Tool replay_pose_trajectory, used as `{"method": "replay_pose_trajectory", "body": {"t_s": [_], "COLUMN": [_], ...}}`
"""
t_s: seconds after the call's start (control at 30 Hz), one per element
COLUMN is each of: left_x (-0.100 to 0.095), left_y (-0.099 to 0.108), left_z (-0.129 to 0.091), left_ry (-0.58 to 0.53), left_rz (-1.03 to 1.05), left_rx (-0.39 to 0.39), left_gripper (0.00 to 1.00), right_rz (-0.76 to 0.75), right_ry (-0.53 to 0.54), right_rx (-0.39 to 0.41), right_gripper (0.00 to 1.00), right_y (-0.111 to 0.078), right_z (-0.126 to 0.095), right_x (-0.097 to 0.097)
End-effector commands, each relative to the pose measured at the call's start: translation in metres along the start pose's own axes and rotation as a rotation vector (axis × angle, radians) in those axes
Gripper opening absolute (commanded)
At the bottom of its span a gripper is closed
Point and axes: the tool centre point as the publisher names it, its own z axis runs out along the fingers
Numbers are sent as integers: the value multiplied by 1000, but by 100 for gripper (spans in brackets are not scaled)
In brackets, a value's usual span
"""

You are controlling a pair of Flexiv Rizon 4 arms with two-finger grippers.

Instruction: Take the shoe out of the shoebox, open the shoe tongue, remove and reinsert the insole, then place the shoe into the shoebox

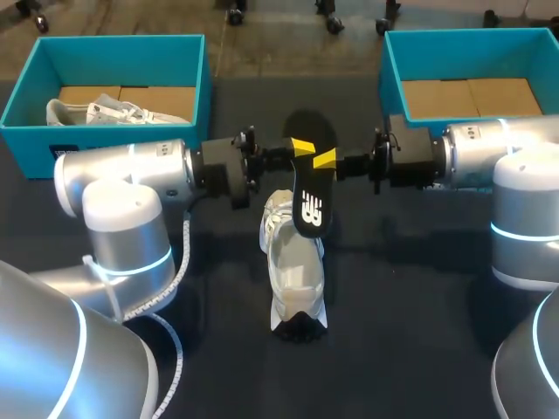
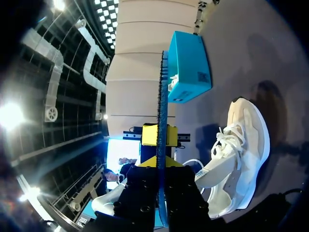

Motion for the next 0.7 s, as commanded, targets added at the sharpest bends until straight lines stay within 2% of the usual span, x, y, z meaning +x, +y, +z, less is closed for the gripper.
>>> {"method": "replay_pose_trajectory", "body": {"t_s": [0.03,0.07,0.1,0.13,0.37,0.5,0.53,0.7], "left_x": [0,-1,-1,-2,-5,-5,-5,-15], "left_y": [3,3,3,2,-3,-11,-13,-26], "left_z": [1,0,-1,-2,-22,-36,-39,-53], "left_ry": [-1,-2,-2,-3,38,74,84,96], "left_rz": [4,4,5,5,-17,-68,-73,-53], "left_rx": [10,11,12,13,10,47,52,57], "left_gripper": [0,0,0,0,0,0,0,0], "right_rz": [0,-10,-20,-36,-122,-276,-307,-307], "right_ry": [0,0,-8,-17,-97,-180,-173,-173], "right_rx": [-1,4,7,4,32,135,135,135], "right_gripper": [0,0,31,100,100,100,100,100], "right_y": [0,0,0,0,-8,-11,-13,-13], "right_z": [2,2,1,-1,-22,-39,-45,-45], "right_x": [0,-1,0,-1,0,-1,-4,-4]}}
